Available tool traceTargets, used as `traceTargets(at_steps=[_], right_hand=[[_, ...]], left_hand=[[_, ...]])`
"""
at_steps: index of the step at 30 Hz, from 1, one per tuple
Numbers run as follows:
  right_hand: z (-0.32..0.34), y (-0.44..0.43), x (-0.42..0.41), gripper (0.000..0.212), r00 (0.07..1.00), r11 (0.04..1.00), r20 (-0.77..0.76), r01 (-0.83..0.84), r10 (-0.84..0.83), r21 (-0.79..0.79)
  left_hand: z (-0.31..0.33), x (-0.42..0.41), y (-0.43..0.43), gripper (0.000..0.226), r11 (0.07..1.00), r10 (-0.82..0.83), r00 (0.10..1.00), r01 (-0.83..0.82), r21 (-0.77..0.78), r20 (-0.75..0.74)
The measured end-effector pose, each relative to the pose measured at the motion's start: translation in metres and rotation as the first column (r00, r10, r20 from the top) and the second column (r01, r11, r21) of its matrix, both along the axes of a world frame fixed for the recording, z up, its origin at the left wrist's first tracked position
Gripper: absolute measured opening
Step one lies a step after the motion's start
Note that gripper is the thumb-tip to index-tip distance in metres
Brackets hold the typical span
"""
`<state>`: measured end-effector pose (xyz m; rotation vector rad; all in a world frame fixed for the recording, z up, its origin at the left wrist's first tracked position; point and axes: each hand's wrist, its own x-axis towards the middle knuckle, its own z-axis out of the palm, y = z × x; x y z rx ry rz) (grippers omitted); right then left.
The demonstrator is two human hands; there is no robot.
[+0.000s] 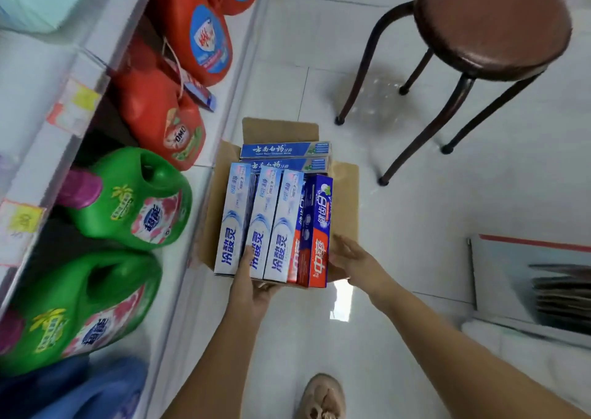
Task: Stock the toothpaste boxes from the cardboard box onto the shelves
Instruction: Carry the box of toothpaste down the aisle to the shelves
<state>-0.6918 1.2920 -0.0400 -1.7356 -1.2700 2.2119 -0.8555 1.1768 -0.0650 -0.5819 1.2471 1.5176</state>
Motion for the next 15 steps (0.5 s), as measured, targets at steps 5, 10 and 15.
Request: traceTargets(at_steps=[5,10,15], right_hand=[[0.004,0.096,-0.021,0.038,0.997,0.996,0.003,-0.083,0.083,0.012],[-0.001,0.176,-0.054,0.03,0.99,0.99,0.021,-0.139,0.139,-0.013],[-0.002,0.257,-0.102,0.026,0.985,0.987,0.069,-0.159,0.161,-0.027]], left_hand=[[-0.001,-0.028,0.093,0.028,0.997,0.072,0.995,-0.073,0.013,0.063],[-0.005,-0.065,0.172,0.026,0.998,0.062,0.995,-0.063,0.009,0.074],[-0.009,-0.104,0.238,0.041,0.996,0.073,0.992,-0.078,0.039,0.103]])
